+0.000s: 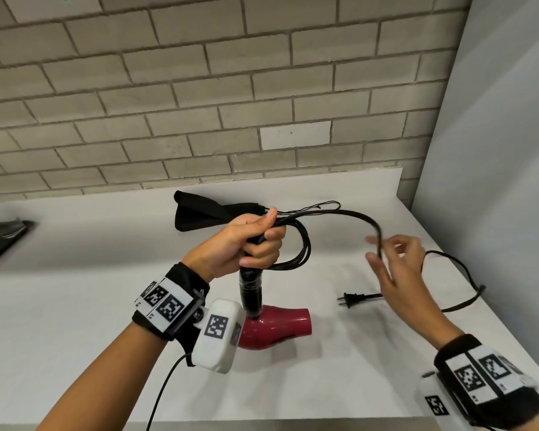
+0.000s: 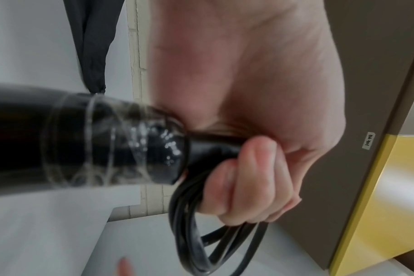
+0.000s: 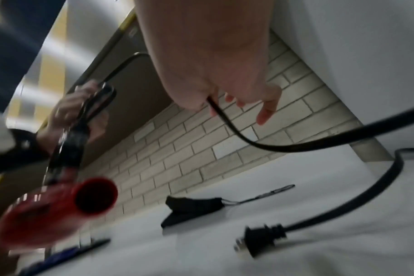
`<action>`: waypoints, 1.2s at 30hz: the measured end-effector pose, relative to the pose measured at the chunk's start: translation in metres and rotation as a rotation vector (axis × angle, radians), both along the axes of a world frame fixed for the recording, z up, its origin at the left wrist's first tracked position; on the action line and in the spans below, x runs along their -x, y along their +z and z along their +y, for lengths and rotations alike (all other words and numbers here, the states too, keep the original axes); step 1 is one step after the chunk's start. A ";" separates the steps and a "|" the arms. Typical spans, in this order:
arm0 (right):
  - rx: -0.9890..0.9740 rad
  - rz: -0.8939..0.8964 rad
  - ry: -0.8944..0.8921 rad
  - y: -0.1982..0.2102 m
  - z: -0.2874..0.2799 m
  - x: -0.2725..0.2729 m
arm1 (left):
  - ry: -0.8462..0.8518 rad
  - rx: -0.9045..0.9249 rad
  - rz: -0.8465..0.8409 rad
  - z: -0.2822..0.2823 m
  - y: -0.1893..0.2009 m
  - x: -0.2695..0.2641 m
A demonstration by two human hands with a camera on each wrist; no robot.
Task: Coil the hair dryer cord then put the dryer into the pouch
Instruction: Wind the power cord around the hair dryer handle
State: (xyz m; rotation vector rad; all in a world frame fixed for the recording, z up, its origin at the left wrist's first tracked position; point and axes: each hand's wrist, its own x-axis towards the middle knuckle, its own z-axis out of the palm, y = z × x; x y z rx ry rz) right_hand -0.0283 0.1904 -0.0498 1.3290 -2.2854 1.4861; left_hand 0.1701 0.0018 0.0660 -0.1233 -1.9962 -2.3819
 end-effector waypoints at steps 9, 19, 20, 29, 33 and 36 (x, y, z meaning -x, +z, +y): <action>-0.499 0.176 0.147 -0.031 0.009 -0.048 | 0.062 -0.120 0.010 0.003 -0.007 0.017; -0.593 0.862 0.154 0.023 0.003 -0.070 | 0.102 0.076 0.051 0.023 -0.014 0.032; -0.585 0.896 0.187 0.029 0.004 -0.072 | 0.106 0.098 0.053 0.025 -0.015 0.033; -0.401 0.986 0.312 0.076 0.012 -0.081 | 0.085 0.243 -0.019 0.031 -0.028 0.035; -0.304 0.930 0.282 0.092 0.006 -0.076 | 0.026 0.294 -0.083 0.042 -0.028 0.034; -0.286 0.888 0.196 0.101 0.005 -0.066 | -0.033 0.297 -0.051 0.049 -0.026 0.033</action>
